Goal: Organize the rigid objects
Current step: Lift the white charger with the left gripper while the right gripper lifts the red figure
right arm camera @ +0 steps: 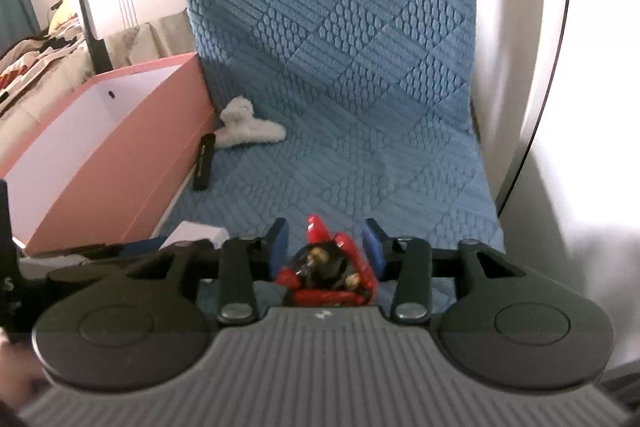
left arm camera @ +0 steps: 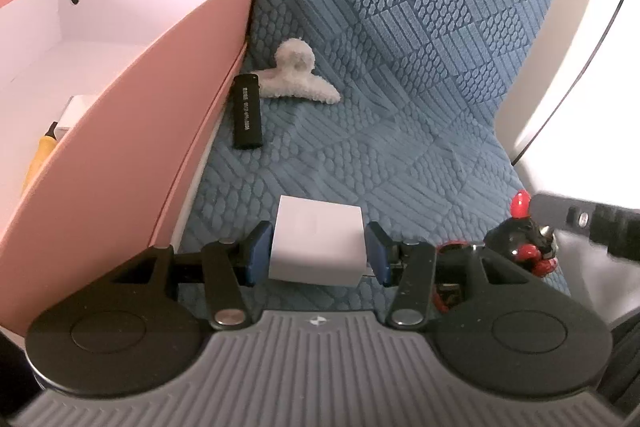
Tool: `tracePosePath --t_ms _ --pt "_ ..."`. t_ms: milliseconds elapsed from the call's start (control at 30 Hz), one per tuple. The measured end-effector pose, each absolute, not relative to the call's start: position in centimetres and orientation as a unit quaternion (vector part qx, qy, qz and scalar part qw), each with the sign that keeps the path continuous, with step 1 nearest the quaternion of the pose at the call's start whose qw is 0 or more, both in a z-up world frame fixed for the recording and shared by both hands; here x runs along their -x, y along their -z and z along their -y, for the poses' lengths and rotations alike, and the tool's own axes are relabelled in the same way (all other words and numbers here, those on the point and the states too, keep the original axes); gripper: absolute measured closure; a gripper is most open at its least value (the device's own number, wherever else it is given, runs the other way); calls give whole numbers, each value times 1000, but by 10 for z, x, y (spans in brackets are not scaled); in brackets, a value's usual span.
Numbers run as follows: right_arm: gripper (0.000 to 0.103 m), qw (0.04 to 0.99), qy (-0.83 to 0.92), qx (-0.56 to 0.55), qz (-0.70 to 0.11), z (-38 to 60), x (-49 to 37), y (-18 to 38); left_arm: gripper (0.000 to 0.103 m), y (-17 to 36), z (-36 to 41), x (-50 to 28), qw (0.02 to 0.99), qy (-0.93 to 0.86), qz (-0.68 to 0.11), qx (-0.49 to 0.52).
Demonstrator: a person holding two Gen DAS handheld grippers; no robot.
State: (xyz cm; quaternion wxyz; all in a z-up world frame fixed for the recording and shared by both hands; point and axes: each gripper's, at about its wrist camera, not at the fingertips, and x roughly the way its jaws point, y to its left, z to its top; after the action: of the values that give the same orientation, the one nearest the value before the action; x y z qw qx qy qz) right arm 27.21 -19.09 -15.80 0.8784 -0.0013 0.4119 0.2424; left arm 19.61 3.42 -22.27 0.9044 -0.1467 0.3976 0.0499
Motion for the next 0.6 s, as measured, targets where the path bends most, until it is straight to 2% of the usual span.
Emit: tracePosePath --t_ms 33,133,500,600 --pt "33 876 -238 -11 -419 193 -272 160 46 222 -35 -196 904 -50 -397 147" --pt "20 867 -237 -37 -437 196 -273 165 46 222 -35 -196 905 -50 -396 148" --pt "22 842 -207 -54 -496 192 -284 200 46 223 -37 -197 903 -50 -398 156" --pt "29 832 -198 -74 -513 194 -290 209 47 224 -39 -197 902 -47 -399 159"
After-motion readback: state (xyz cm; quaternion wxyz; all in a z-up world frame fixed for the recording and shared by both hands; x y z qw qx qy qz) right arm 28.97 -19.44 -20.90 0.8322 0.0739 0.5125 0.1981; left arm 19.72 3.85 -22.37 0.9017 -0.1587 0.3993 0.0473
